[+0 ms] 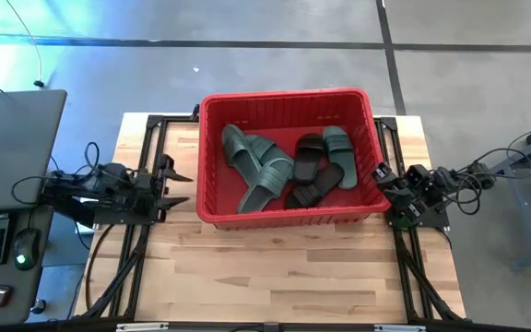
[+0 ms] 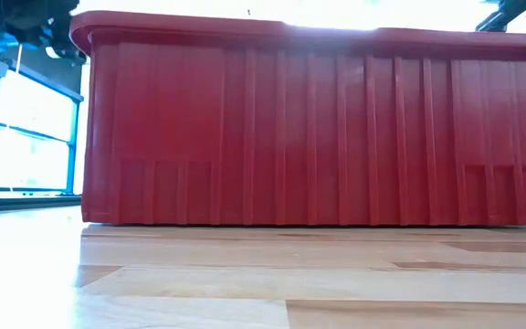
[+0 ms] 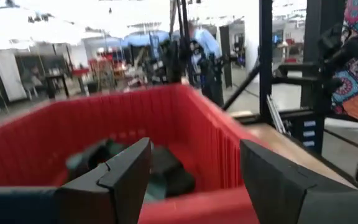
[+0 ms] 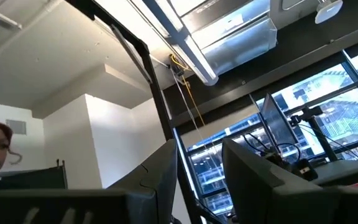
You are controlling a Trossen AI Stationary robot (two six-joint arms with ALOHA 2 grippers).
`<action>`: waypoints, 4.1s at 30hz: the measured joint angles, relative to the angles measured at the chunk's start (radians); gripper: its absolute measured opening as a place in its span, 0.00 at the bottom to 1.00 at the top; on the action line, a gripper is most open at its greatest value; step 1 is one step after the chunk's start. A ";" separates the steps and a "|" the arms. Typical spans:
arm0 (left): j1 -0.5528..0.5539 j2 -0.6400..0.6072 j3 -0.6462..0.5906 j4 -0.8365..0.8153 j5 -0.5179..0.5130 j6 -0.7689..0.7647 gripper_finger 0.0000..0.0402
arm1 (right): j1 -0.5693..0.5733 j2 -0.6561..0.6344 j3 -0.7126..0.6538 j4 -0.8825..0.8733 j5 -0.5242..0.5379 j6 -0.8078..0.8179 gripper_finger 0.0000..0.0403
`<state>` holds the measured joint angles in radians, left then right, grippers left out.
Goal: Pick and place slides into bin
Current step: Return to Home Position
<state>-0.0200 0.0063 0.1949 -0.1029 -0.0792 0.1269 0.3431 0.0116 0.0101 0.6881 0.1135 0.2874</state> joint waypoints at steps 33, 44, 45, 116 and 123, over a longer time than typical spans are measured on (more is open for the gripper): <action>0.000 0.000 -0.060 -0.074 0.042 0.033 0.57 | 0.000 0.000 -0.001 -0.020 0.000 0.026 0.29; 0.000 0.000 -0.060 -0.076 0.043 0.033 0.57 | 0.000 0.000 -0.001 -0.028 0.000 0.026 0.29; 0.000 0.000 -0.060 -0.076 0.042 0.033 0.57 | 0.000 0.000 -0.001 -0.031 0.000 0.026 0.29; 0.000 0.000 -0.060 -0.078 0.042 0.032 0.57 | 0.000 0.000 -0.001 -0.228 0.000 0.026 0.29; 0.000 0.000 -0.060 -0.078 0.042 0.032 0.57 | 0.000 0.000 -0.001 -0.228 0.000 0.026 0.29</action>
<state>-0.0198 0.0063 0.1345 -0.1810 -0.0368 0.1593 0.3431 0.0116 0.0092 0.4606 0.1131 0.3130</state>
